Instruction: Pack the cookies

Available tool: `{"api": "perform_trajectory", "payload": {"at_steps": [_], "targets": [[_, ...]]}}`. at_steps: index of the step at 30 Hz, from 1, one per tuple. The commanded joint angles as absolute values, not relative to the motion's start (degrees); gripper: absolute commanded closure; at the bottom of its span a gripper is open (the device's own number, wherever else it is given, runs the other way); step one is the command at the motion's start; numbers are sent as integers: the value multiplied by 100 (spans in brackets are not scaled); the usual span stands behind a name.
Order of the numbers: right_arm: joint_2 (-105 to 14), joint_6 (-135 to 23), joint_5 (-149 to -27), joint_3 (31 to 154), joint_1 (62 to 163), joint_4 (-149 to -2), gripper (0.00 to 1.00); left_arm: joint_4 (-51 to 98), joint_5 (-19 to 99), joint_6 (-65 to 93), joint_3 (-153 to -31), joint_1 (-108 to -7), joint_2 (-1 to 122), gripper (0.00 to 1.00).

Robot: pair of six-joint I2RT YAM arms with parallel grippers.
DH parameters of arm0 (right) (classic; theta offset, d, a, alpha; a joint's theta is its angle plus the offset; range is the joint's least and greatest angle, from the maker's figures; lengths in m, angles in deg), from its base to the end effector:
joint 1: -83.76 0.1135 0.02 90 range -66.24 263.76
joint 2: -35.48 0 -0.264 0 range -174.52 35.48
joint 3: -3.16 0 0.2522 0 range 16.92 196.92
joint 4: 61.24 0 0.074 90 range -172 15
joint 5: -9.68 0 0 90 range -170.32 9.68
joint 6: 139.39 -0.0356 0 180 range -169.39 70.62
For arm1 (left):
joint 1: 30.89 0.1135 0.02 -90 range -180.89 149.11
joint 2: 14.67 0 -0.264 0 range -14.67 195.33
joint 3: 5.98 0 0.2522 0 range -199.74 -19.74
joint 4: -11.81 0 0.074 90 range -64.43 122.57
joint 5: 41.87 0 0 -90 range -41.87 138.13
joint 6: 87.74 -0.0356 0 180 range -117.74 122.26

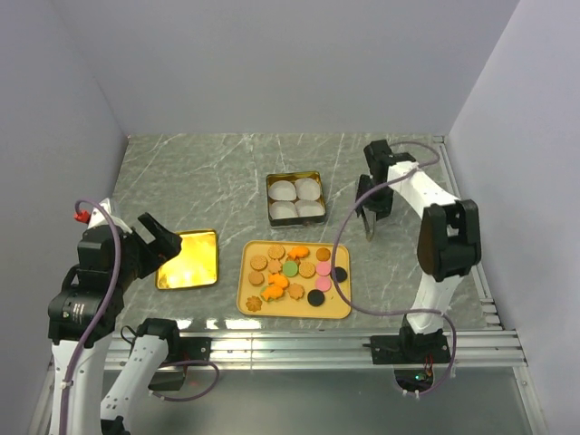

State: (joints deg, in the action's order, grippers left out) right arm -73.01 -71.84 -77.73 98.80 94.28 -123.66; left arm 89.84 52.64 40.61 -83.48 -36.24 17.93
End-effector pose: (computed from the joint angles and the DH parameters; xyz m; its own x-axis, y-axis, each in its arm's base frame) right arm 0.3714 0.0673 0.2018 -0.9442 0.2127 -0.2517 0.2050 0.9771 0.0567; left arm 0.0679 -0.0035 0.3739 -0.4437 -0.5797 -0.6834 -0.3162 0.8148 -0.4859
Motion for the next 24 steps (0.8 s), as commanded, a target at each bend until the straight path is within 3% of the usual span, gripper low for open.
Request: {"api": "perform_trajectory", "payload": {"at_steps": [1, 15, 24], "targets": [[-6253, -7267, -7628, 10707, 9659, -13124, 41, 8780, 5244, 4111, -8223, -3634, 1671, 2], [-4679, -7487, -7865, 10569, 10124, -14222, 41, 8367, 5094, 4111, -7634, -3634, 1626, 2], [-3809, -7803, -8014, 10148, 11319, -14812, 44, 7892, 5200, 3988, -7178, -3643, 1609, 1]]}}
